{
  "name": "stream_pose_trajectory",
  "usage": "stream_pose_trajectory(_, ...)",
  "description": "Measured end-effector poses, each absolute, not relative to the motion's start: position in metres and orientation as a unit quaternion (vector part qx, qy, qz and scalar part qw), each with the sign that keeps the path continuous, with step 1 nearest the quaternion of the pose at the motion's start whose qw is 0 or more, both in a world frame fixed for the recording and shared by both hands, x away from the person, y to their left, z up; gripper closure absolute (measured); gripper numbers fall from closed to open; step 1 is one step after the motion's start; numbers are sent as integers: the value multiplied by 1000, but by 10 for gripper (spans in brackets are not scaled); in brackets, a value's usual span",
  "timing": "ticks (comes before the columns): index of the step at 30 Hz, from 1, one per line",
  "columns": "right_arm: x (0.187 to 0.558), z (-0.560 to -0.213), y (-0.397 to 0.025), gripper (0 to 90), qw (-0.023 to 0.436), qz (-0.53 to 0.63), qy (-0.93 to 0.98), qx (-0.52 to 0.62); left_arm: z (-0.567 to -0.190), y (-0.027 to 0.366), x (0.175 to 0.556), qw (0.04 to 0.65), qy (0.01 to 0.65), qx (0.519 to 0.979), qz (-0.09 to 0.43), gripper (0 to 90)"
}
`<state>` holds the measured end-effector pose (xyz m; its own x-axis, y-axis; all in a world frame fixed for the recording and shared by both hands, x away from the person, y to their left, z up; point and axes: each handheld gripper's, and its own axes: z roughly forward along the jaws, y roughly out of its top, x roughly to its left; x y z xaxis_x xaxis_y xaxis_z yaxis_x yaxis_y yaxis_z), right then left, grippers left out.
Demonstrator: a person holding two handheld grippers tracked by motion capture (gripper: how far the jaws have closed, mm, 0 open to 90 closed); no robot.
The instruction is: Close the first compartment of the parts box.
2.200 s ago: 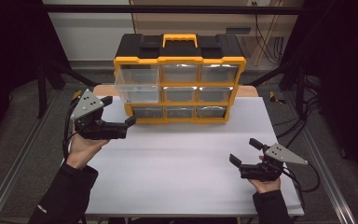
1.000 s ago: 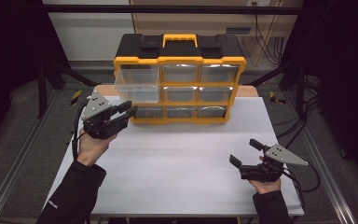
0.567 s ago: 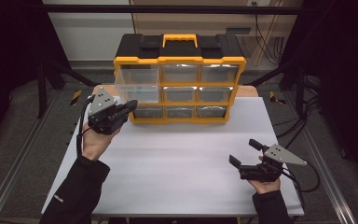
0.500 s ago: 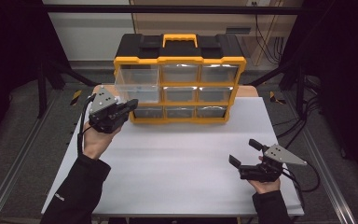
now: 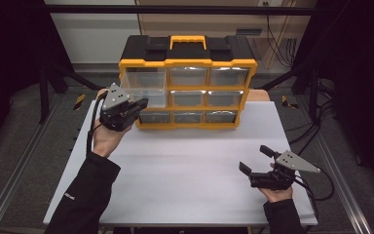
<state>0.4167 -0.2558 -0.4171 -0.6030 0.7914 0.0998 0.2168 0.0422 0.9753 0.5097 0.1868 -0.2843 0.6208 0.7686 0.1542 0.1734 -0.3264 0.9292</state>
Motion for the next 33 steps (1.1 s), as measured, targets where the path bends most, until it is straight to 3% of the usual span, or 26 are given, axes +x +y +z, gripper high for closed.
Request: stream_pose_trajectory(33, 417, -418, -255, 4, 245, 582, 680, 373, -276, 186, 536, 472, 310, 764, 311, 893)
